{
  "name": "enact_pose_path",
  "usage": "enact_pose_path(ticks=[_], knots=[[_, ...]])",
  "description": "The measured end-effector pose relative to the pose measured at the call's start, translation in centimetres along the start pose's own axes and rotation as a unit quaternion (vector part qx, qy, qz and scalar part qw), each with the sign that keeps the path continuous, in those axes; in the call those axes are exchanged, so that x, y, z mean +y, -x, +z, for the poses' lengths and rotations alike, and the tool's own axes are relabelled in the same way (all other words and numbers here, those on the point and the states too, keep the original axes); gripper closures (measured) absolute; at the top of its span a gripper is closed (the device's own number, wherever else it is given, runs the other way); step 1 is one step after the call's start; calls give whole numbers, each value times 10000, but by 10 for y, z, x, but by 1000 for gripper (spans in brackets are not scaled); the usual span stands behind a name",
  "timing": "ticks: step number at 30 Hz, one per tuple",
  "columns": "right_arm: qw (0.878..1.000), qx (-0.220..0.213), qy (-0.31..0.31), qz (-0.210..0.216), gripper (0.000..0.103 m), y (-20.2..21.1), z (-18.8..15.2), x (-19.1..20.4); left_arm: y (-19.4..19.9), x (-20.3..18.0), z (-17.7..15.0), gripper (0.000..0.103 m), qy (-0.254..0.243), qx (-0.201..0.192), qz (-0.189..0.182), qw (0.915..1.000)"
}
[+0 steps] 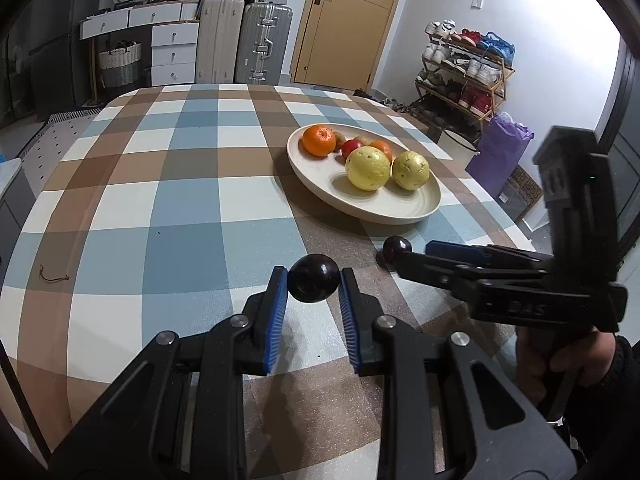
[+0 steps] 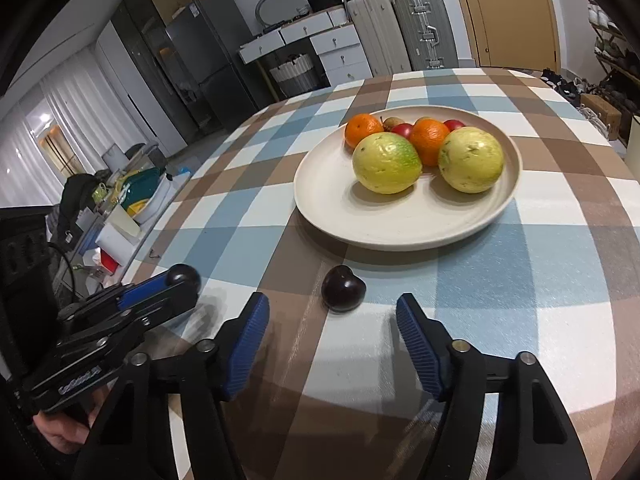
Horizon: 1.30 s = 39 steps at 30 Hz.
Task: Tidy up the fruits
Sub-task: 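Grasp the other dark plum with the right gripper while the left gripper holds its plum, then carry both plums over the plate and open both grippers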
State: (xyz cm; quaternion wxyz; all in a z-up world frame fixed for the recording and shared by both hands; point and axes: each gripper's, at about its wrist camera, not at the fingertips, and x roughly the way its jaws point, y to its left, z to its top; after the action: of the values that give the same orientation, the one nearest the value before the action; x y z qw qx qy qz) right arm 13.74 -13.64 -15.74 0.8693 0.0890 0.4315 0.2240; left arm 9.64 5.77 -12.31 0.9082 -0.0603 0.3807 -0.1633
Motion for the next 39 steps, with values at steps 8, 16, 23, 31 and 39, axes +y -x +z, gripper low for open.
enact_pose_path(ticks=[8, 16, 23, 31, 39], knots=[[9997, 191, 82, -124, 61, -18, 6, 7, 4, 7, 1, 80, 112, -41, -67, 9999], [9997, 163, 136, -125, 80, -16, 0, 7, 1, 5, 1, 80, 68, 7, -60, 10000], [9996, -193, 157, 139, 80, 8, 0, 6, -4, -2, 13, 80, -22, 32, -86, 10000], [9972, -530, 91, 515, 80, 33, 12, 1, -25, -16, 45, 80, -39, 124, -301, 9995], [9957, -620, -42, 682, 80, 35, 33, -14, -59, -23, 83, 80, -84, 241, -358, 9990]])
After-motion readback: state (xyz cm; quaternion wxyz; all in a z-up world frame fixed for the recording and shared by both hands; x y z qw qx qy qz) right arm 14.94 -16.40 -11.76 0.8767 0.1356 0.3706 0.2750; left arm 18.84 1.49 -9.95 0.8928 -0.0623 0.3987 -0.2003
